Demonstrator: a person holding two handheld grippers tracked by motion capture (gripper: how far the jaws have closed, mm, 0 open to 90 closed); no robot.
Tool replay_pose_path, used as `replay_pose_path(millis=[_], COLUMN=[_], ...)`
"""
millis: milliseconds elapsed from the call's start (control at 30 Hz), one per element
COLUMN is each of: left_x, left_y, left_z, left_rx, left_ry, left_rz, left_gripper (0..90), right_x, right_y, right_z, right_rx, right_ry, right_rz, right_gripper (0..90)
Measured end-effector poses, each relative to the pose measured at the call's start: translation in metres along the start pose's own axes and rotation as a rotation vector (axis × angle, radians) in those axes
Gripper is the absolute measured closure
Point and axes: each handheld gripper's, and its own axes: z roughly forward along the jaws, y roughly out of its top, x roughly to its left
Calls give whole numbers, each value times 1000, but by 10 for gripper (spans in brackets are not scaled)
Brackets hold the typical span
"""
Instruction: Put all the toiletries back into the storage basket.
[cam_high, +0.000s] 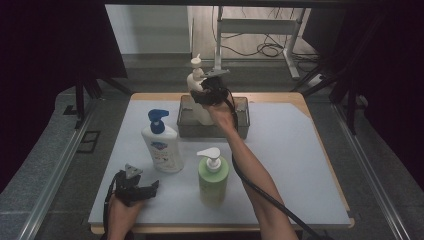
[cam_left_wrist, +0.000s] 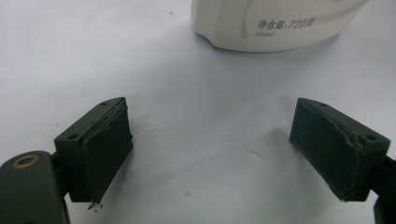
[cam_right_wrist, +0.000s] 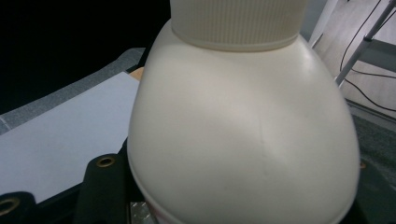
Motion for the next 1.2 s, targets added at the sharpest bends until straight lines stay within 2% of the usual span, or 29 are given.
replay_pose_path(millis=[267,1200], left_x=[0,0], left_y=[0,0], left_z=[0,0], left_rx=[1,3], left_ry=[0,1], left_rz=[2,3], left_gripper=[120,120], right_x=[5,11], right_y=[-10,-40], right_z=[2,6], right_rx=[12,80], right_ry=[15,9], right_rz=[18,27], right_gripper=[394,390])
